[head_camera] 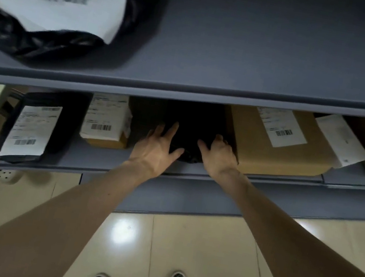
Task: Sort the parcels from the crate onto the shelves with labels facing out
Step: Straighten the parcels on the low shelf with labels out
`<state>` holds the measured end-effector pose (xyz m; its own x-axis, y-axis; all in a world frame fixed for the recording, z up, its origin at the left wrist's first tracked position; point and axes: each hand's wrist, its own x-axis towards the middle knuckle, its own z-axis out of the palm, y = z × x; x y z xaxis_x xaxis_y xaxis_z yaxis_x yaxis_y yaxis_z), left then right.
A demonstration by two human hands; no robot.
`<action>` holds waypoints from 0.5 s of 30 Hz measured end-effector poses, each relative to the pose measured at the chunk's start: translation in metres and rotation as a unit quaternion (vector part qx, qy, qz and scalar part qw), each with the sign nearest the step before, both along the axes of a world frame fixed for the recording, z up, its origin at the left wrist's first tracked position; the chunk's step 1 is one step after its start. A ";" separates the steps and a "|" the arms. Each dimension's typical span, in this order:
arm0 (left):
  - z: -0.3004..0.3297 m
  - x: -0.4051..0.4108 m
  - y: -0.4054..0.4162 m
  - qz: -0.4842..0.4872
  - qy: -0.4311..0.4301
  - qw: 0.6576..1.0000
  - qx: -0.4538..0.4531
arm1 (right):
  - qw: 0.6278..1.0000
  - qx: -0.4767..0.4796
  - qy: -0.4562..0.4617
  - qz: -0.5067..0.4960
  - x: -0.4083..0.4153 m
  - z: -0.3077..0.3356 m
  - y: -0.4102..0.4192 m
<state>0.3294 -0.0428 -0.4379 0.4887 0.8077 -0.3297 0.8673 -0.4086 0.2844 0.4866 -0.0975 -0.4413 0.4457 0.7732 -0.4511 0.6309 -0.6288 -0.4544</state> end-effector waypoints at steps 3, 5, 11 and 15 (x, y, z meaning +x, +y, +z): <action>-0.017 0.008 -0.004 0.043 -0.010 0.999 -0.020 | 0.990 0.005 0.114 -0.081 0.002 -0.010 0.005; -0.026 0.010 -0.009 0.071 -0.041 0.996 -0.019 | 0.988 0.016 0.135 -0.077 0.000 -0.021 0.007; -0.032 0.009 -0.012 0.098 -0.101 0.990 -0.019 | 0.978 0.087 0.129 -0.135 -0.010 -0.043 0.013; -0.031 0.011 -0.014 0.131 -0.159 0.976 -0.064 | 0.938 0.162 0.238 -0.193 -0.012 -0.036 0.005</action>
